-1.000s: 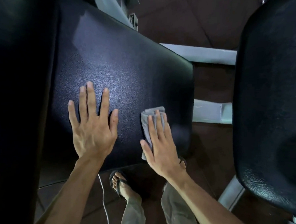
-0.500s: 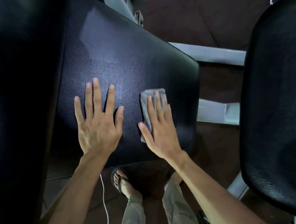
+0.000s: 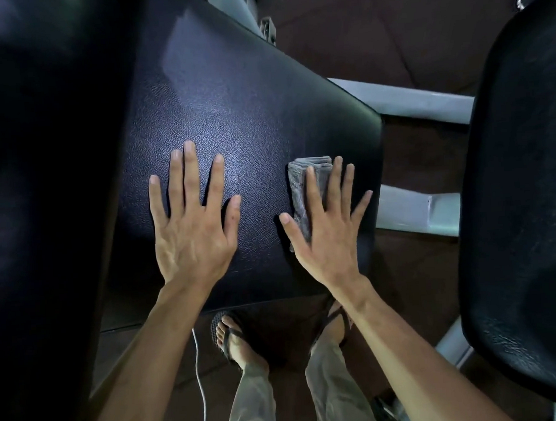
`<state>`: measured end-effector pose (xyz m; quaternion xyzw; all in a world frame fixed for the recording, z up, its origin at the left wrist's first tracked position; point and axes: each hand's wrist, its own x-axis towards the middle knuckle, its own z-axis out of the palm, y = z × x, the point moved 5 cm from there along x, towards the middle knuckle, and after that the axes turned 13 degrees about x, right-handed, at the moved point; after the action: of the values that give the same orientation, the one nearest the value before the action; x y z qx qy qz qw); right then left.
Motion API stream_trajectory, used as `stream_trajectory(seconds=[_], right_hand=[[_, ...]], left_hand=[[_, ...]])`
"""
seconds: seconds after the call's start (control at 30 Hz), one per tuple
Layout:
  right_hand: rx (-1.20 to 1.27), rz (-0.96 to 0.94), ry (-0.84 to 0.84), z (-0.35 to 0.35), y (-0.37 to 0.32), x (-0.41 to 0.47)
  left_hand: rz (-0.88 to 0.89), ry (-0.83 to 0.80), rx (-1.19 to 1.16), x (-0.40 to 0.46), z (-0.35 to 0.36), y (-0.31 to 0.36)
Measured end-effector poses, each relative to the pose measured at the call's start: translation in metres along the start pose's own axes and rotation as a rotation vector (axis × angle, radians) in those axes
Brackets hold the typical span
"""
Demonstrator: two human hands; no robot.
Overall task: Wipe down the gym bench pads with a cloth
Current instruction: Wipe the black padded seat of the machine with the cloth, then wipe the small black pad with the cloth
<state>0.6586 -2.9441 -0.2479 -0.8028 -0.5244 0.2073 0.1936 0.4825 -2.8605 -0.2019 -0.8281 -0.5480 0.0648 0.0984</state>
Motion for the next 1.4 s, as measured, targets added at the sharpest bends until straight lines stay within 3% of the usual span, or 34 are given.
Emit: stream_trajectory(seconds=[0.6, 0.87, 1.07, 1.27, 1.4], right_hand=[[0.281, -0.01, 0.156, 0.019, -0.005, 0.006], [0.544, 0.023, 0.071, -0.006, 0.003, 0.001], [0.688, 0.223, -0.153, -0.052, -0.005, -0.068], [0.657, 0.35, -0.259, -0.106, -0.019, -0.17], [0.58, 0.456, -0.239, -0.138, -0.02, -0.238]], left_hand=[[0.008, -0.019, 0.006, -0.002, 0.002, 0.0], [0.017, -0.076, 0.004, -0.002, -0.007, 0.001], [0.004, -0.277, -0.169, -0.05, -0.048, 0.029], [0.151, -0.587, -0.297, -0.168, -0.093, 0.073], [0.356, -0.662, -0.265, -0.217, -0.121, 0.089]])
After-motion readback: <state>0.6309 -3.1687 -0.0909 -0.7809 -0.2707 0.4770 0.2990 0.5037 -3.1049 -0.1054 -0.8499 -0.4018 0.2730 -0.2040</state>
